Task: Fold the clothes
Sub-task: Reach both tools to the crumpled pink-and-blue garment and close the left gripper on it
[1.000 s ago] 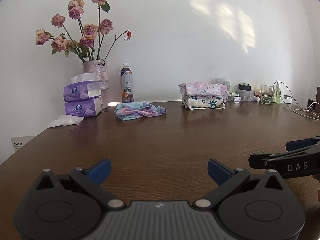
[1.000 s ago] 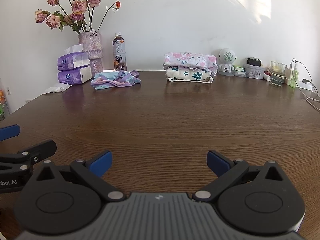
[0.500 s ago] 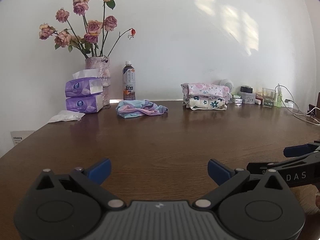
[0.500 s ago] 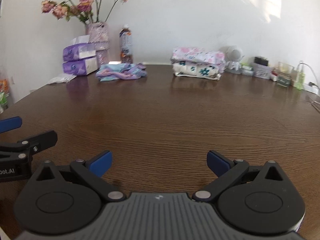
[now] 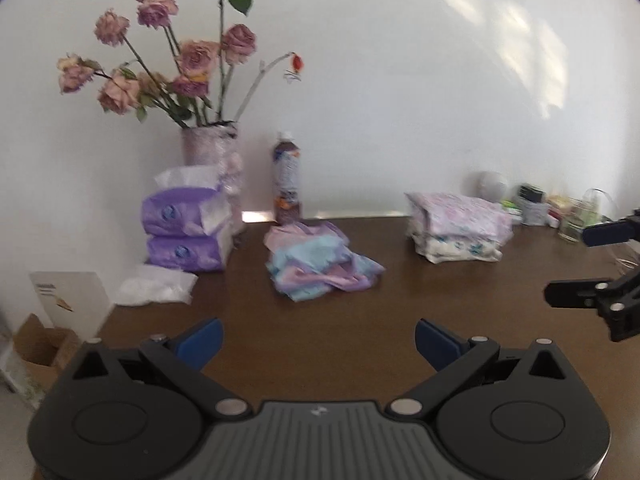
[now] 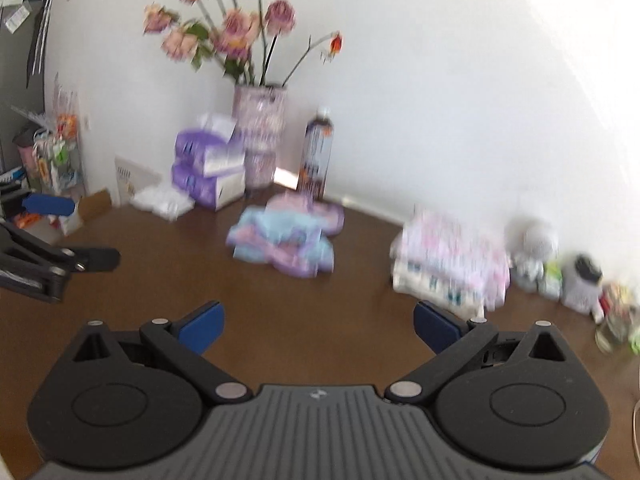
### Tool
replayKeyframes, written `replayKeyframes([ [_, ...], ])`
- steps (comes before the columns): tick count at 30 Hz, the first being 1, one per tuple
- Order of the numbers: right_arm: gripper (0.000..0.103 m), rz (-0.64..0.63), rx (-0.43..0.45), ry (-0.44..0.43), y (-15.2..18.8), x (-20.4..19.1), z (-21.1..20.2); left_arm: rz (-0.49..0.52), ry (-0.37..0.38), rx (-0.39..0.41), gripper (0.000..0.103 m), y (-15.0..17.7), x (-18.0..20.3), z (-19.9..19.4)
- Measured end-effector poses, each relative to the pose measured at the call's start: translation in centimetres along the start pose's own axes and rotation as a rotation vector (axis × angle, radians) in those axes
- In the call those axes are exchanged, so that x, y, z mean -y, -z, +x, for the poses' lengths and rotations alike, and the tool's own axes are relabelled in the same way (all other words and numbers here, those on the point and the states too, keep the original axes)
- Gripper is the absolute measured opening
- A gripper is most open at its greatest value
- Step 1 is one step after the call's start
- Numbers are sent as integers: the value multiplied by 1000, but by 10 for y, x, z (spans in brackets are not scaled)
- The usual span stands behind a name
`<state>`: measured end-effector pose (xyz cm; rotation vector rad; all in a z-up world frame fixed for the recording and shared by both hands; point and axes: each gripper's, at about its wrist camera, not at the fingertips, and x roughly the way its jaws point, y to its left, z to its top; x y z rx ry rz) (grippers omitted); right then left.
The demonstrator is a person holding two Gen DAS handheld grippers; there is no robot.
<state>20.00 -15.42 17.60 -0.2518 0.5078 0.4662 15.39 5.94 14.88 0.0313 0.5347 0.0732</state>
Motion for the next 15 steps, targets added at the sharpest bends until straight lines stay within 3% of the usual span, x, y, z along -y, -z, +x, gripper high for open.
replayKeyframes([
  [5,103,76,-34,7,-40,14,98,-133,-46,-3,103,-46,-10,97],
  [9,92,144,-132,6,-30,16,178,-125,-132,-34,100,-52,-4,167],
  [15,76,215,-172,-35,-7,21,254,-122,-121,-116,92,-51,-5,245],
])
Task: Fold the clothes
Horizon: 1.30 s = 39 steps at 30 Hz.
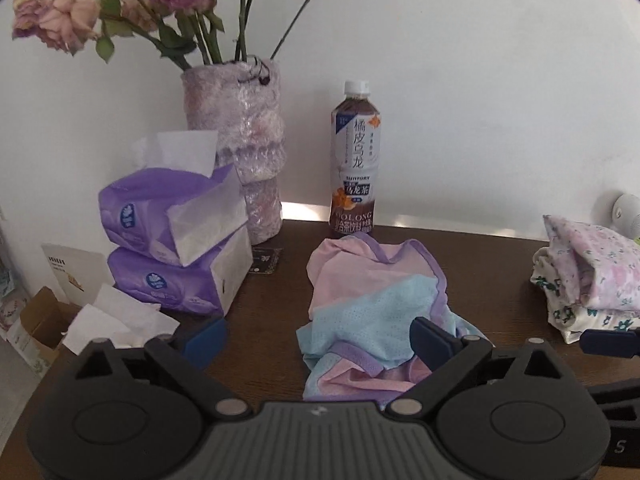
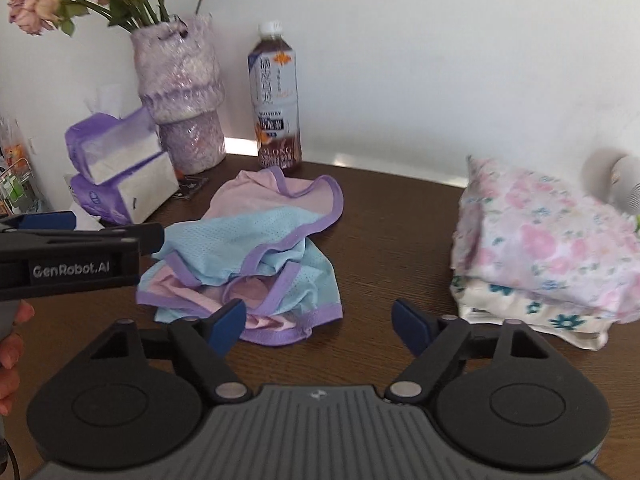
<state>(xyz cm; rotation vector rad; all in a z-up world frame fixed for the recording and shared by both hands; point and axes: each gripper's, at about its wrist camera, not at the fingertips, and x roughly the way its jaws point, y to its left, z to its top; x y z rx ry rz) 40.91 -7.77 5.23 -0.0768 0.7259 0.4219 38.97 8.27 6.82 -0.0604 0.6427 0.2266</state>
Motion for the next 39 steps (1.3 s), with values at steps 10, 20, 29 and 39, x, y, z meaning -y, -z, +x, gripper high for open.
replayKeyframes([
  [10,12,33,-64,-19,-7,-10,60,-26,91,-146,25,4,-9,70],
  [20,3,137,200,-130,-22,31,-67,54,289,35,6,-16,-22,-38],
  [29,2,131,363,-157,69,83,-267,132,512,97,6,74,-57,-198],
  [39,2,325,128,-122,238,105,-304,38,558,-204,6,227,-84,-227],
])
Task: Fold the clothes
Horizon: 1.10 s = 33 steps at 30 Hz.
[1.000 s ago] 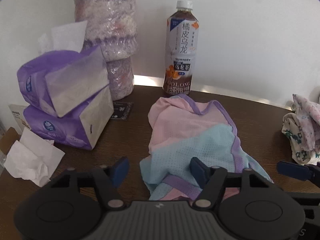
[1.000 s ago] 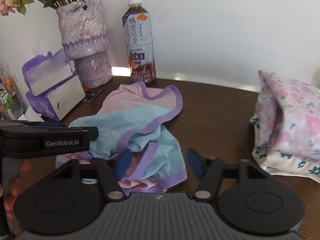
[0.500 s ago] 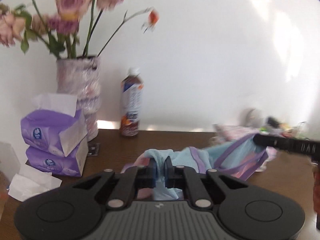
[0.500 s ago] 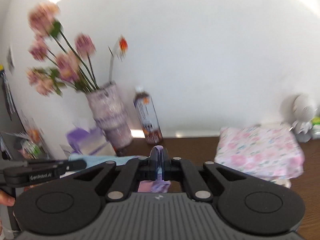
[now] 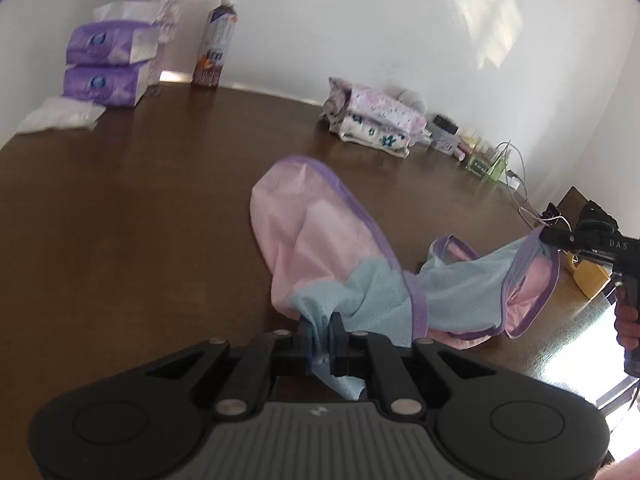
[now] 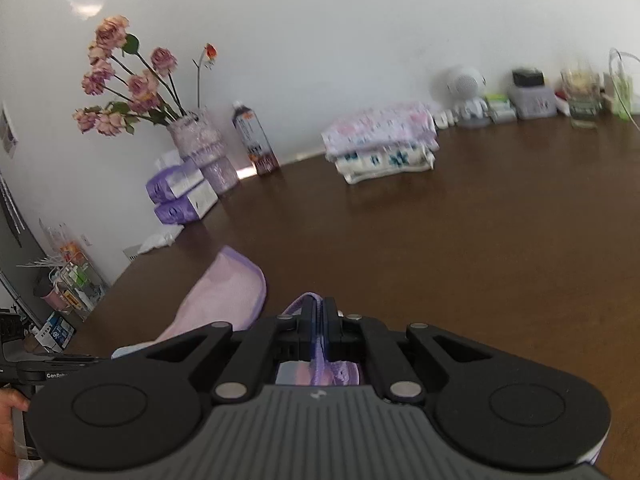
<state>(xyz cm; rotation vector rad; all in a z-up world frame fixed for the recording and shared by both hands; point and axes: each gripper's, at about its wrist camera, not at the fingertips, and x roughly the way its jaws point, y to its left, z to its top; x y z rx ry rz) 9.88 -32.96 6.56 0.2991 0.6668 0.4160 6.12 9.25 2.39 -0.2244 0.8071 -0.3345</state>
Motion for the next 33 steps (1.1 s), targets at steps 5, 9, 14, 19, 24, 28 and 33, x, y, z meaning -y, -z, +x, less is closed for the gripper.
replayKeyframes([
  [5,5,-54,-32,29,25,-4,0,72,-106,14,16,-2,14,-8],
  [9,50,-177,-14,100,30,-13,-6,180,-76,91,55,-12,45,-18],
  [14,57,-224,-64,132,41,-10,2,286,-54,20,59,-12,76,13],
  [19,29,-221,-73,145,49,-6,12,320,-110,-31,29,-5,81,45],
  [24,2,-156,53,124,35,0,-13,244,-115,43,1,-6,63,17],
  [28,2,-127,151,91,14,-3,-47,133,-126,169,1,-14,41,-35],
  [33,2,-104,269,39,-14,-12,-92,46,-121,329,1,-21,24,-104],
])
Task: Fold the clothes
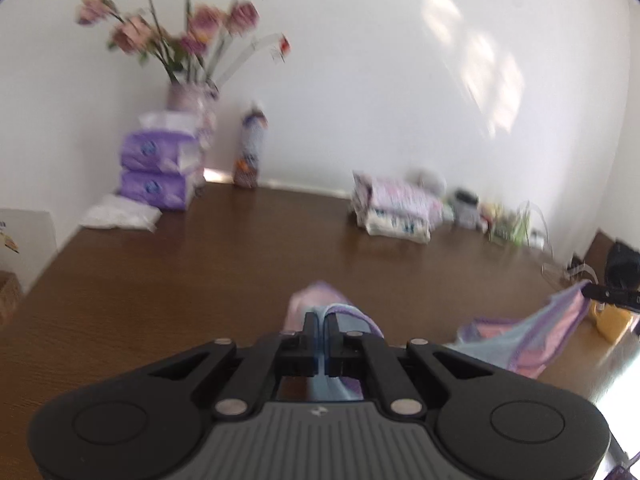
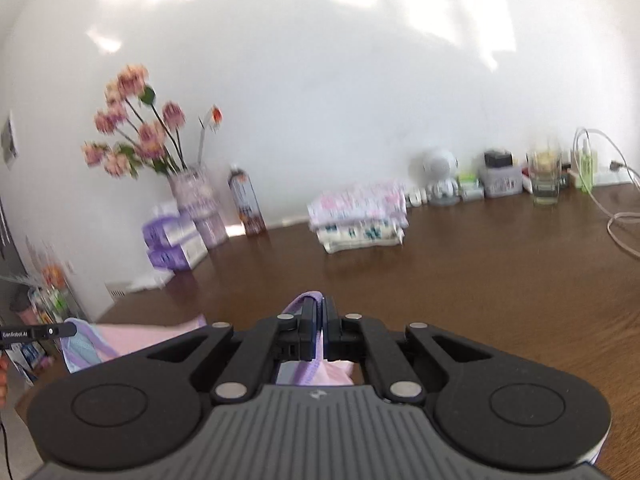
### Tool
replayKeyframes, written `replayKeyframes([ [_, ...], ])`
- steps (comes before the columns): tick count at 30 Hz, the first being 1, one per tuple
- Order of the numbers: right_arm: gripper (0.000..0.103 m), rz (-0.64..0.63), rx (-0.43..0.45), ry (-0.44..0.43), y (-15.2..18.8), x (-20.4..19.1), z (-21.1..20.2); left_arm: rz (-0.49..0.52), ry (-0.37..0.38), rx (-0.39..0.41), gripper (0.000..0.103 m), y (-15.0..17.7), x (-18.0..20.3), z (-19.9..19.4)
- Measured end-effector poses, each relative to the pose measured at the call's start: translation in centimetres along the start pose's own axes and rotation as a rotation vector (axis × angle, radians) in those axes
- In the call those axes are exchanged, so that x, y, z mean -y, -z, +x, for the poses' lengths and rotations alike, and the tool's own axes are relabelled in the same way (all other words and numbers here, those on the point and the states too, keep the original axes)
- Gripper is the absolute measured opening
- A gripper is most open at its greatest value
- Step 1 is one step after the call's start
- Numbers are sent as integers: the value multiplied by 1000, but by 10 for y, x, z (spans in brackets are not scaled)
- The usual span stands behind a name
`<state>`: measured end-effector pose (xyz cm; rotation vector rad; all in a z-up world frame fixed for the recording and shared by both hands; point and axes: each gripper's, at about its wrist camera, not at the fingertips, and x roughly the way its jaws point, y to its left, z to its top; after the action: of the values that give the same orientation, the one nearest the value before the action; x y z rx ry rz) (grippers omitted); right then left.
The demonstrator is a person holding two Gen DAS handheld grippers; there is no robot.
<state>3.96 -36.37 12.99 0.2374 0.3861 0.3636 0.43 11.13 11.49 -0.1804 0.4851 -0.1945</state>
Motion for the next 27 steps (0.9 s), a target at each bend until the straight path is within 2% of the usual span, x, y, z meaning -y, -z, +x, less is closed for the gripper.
replayKeyframes([
  [4,2,25,54,1,-35,3,-14,6,-25,82,1,-20,-8,-31],
  [8,2,70,-14,60,-49,24,28,-14,-91,69,1,-29,-20,-13],
  [15,2,145,-227,160,-13,61,141,-95,-138,-87,1,-4,-47,63],
  [18,2,161,-258,196,4,68,169,-115,-151,-126,1,8,-54,82],
  [23,3,161,-288,221,15,75,194,-139,-171,-145,1,20,-64,92],
  [26,12,167,-325,235,17,79,199,-153,-183,-159,2,24,-69,94],
  [27,31,171,-339,240,17,80,199,-159,-186,-170,4,25,-70,94],
])
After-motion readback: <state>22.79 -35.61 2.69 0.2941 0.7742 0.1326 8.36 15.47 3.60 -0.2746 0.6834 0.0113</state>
